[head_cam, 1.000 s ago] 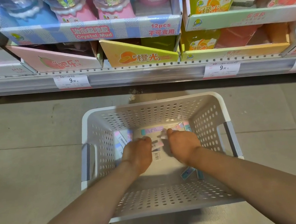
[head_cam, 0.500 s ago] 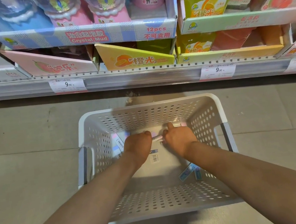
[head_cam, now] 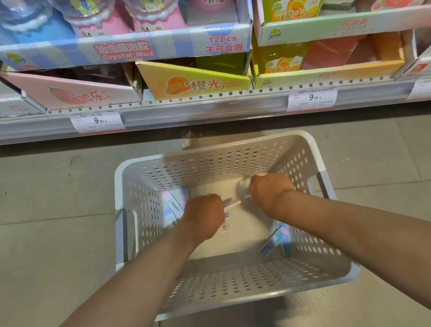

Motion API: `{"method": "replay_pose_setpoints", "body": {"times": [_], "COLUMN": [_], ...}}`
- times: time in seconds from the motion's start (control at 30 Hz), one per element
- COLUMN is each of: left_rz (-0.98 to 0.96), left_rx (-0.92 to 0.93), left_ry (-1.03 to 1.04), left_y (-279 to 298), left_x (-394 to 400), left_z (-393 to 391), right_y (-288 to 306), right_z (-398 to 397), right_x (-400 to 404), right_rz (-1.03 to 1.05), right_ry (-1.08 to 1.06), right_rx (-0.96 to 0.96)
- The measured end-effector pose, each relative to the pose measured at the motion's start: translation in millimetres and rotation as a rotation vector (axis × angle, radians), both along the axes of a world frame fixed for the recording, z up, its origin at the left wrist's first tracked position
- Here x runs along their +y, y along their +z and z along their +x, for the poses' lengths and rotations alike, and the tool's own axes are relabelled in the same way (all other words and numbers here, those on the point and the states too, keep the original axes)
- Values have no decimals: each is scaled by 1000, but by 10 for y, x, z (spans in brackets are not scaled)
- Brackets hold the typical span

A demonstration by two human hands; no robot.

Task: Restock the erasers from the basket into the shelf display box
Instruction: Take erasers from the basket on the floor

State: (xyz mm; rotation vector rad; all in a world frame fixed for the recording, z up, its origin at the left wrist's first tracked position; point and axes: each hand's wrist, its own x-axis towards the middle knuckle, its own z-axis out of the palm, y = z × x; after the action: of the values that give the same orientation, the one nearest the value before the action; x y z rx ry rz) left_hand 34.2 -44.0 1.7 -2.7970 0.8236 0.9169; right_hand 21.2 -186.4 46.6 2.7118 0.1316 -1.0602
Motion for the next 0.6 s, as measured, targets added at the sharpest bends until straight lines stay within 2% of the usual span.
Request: {"method": "replay_pose_setpoints", "body": {"times": [0.17, 0.23, 0.3, 0.33, 0.5, 0.6], "left_rz": [-4, -12, -87, -119, -172, -163], "left_rx": [102, 200, 229, 227, 329, 303], "left_ry": [-74, -24, 103, 101, -22, -100], "left_y": [61, 76, 94, 112, 140, 99], "left_x": [13, -7, -62, -83, -230, -350], "left_z": [-110, -190, -239, -270, -430, -477], "right_y": [-35, -63, -92, -104, -148, -172], "right_z": [-29, -30, -12, 2, 67, 93], "right_x": [-5, -15, -16, -11, -23, -17], "right_rz": [-15, -3, 3, 6, 38, 27], "right_ry": [-92, -147, -191, -208, -286, -301], "right_rx": [-2, 9, 5, 6, 24, 37]}}
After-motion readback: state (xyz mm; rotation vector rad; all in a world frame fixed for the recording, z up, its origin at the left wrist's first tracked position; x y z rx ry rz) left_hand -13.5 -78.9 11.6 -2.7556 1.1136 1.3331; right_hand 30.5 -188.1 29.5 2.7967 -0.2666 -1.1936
